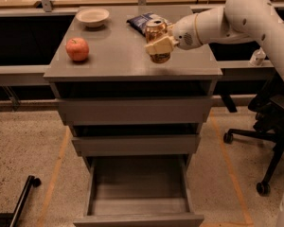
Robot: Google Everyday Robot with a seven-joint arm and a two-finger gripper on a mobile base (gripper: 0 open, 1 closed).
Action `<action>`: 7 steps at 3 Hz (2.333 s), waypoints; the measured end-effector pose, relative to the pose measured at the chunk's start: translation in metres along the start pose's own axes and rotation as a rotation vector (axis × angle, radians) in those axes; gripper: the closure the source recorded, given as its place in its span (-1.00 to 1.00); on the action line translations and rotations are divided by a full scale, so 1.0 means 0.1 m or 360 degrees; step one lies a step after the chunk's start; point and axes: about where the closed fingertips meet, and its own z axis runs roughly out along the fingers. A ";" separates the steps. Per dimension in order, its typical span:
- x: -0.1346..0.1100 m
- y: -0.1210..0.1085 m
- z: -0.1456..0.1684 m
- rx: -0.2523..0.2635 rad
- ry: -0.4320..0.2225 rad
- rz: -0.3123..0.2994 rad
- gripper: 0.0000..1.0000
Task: Place orange can into bottom drawer
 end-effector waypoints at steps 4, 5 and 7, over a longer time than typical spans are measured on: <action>0.17 1.09 0.18 -0.0400 -0.0048 -0.0257 1.00; 0.41 1.38 0.19 -0.0434 -0.0089 -0.0257 1.00; 1.17 1.71 0.37 -0.0344 -0.0135 -0.0115 1.00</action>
Offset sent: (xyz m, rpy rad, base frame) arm -0.0609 0.0448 -0.0200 0.0337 -0.0050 0.2475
